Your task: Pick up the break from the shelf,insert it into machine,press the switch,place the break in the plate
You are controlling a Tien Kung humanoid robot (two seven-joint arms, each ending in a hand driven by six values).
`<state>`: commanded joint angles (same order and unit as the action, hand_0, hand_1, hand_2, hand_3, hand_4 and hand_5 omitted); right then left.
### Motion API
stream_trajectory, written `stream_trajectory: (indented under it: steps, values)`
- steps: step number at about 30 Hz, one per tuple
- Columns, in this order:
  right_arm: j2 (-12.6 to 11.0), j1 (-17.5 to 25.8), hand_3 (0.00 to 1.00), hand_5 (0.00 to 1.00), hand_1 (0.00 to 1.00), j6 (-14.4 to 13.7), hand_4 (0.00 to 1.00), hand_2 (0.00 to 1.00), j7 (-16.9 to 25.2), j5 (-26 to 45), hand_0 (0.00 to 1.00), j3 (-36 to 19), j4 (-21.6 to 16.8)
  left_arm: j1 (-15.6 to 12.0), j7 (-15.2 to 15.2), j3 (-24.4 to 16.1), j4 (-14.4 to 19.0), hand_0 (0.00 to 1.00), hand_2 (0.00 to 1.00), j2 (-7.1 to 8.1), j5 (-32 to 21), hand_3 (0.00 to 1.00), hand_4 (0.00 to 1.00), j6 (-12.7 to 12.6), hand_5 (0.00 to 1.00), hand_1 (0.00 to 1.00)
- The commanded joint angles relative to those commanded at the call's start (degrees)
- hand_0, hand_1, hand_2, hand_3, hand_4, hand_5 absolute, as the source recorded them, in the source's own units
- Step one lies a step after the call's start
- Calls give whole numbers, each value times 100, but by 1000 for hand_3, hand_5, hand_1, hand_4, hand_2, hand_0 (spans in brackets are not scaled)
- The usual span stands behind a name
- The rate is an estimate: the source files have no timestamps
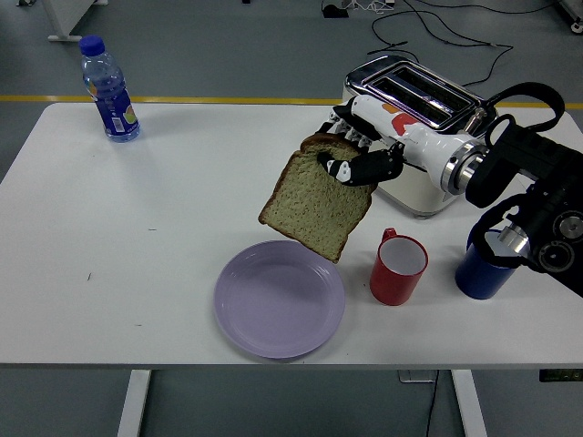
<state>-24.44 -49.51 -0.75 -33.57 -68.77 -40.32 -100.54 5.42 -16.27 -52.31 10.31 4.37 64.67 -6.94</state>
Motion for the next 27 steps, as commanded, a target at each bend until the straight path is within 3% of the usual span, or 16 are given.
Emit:
stream_trajectory:
  steps: [4,19,27]
  values:
    - [101,-24,443,2,283,0,420,362,-13,107,262,241,128,11,7,22,0,651,598,0,-28,602,320,-3,955,574]
    - [835,107,442,2,278,23,437,358,-50,595,255,841,754,57,14,77,0,651,597,6,-111,602,320,-14,956,574]
    - [1311,113,442,2,275,-24,446,356,-20,652,249,981,1360,85,13,100,0,650,595,7,-121,602,321,-14,956,573]
